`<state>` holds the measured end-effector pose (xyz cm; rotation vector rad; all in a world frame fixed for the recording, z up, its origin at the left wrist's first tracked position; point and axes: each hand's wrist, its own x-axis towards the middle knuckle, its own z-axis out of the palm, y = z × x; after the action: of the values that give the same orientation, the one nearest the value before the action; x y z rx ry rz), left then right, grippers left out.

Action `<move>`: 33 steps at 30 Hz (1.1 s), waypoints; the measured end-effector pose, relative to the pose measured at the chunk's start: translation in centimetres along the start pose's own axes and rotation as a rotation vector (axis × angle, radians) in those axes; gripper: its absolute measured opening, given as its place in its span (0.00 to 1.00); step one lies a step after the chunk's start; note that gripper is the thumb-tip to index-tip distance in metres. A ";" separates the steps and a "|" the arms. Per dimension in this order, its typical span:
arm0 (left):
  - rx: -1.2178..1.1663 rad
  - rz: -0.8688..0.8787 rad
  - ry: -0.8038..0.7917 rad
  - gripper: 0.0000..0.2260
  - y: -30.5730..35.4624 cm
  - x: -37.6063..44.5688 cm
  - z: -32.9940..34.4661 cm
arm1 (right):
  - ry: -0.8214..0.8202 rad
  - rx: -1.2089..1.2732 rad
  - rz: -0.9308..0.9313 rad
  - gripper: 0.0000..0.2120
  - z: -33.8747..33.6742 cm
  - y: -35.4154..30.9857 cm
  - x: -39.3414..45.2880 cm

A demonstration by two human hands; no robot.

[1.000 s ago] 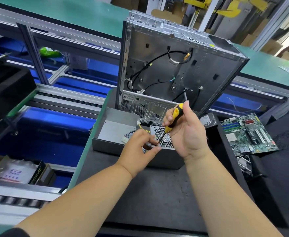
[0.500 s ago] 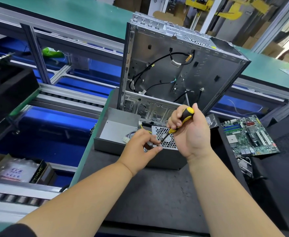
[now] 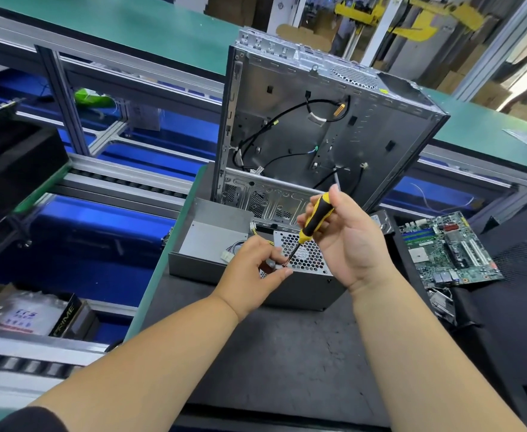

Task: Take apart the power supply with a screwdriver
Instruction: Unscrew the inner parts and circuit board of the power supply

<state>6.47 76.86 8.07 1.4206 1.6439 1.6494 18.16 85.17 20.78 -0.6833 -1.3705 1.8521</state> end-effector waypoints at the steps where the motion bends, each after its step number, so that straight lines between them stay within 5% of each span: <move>1: 0.006 -0.001 -0.001 0.13 0.0 0.0 0.0 | -0.014 -0.008 0.001 0.14 0.2 0.0 0.0; 10: 0.001 0.017 0.009 0.09 -0.1 -0.3 0.1 | 0.066 0.114 -0.048 0.27 1.3 0.9 0.4; 20: -0.010 -0.002 0.003 0.08 -0.1 -0.2 0.1 | 0.032 0.074 -0.091 0.11 0.3 1.0 -0.1; 27: 0.010 -0.012 0.006 0.09 -0.3 -0.2 0.2 | 0.070 -0.077 -0.080 0.15 0.2 0.3 0.0; 33: 0.016 0.008 0.021 0.09 -0.3 -0.2 0.2 | 0.021 0.044 -0.053 0.24 1.1 0.7 0.1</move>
<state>6.67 76.86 7.71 1.4238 1.6691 1.6649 17.09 84.48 20.41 -0.6364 -1.3181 1.8224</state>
